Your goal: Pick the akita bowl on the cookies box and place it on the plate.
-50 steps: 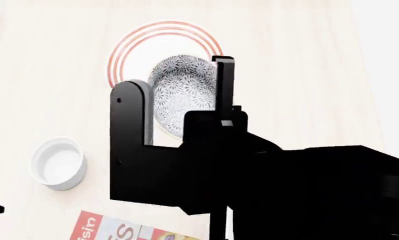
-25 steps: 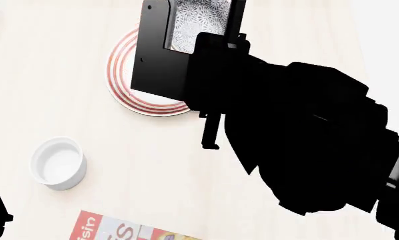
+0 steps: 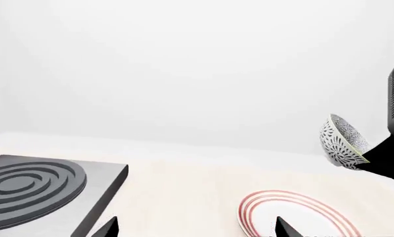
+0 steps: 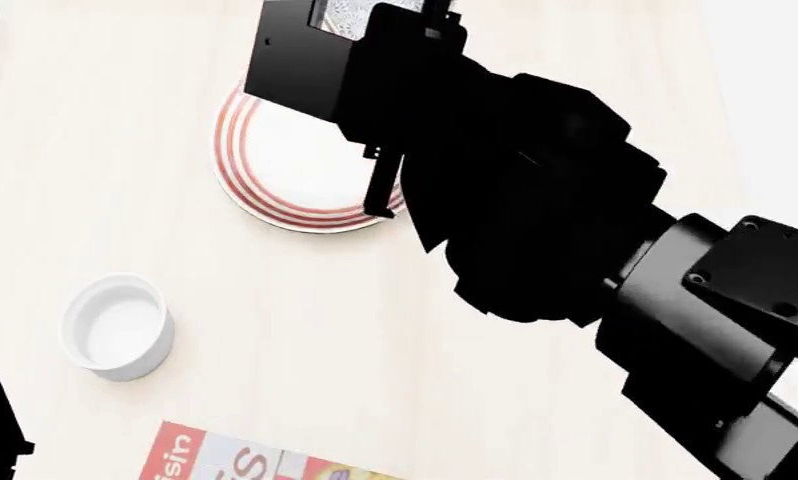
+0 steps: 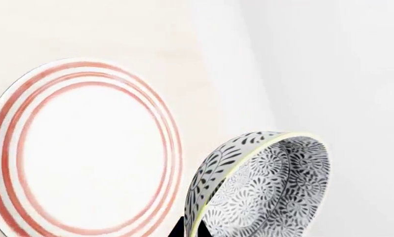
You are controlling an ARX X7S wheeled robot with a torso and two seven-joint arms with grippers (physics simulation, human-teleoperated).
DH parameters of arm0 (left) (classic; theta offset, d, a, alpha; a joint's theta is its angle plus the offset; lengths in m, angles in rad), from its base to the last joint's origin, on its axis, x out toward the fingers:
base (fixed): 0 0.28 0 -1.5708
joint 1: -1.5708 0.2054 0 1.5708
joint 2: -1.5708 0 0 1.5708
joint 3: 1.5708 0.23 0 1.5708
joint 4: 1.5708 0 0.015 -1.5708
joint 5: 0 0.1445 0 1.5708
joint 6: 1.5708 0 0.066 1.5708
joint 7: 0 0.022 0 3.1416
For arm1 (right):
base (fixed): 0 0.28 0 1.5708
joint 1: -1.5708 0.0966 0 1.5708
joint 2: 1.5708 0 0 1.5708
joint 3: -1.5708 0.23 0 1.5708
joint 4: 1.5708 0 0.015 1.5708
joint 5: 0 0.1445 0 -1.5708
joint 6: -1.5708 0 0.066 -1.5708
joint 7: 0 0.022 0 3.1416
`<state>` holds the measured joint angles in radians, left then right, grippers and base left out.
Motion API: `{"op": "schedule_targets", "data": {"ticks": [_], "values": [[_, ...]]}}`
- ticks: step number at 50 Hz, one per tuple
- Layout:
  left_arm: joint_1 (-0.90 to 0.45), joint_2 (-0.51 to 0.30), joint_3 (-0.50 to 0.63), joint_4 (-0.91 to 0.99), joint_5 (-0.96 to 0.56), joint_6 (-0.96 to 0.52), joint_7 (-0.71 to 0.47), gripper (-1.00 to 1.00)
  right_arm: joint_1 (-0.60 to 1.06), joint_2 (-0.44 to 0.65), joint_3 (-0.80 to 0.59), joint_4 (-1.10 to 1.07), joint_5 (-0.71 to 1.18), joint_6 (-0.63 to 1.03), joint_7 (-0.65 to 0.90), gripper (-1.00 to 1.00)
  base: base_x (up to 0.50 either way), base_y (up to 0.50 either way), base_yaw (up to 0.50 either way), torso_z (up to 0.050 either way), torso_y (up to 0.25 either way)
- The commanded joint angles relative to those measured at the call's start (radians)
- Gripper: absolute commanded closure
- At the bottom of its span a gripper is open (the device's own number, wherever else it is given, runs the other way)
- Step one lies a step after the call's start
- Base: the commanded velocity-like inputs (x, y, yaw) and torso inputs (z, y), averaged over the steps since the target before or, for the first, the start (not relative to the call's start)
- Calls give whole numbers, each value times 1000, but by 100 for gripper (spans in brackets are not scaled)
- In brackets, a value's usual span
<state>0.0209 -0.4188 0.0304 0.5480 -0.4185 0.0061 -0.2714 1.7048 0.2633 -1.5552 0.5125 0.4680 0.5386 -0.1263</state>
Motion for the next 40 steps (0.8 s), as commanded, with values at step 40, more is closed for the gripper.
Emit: {"op": "schedule_targets", "data": {"ticks": [40], "values": [[34, -15, 20, 4, 1, 85, 53, -100, -157, -142, -11, 267, -86, -199, 10, 100, 0, 0, 0, 1, -26]]}}
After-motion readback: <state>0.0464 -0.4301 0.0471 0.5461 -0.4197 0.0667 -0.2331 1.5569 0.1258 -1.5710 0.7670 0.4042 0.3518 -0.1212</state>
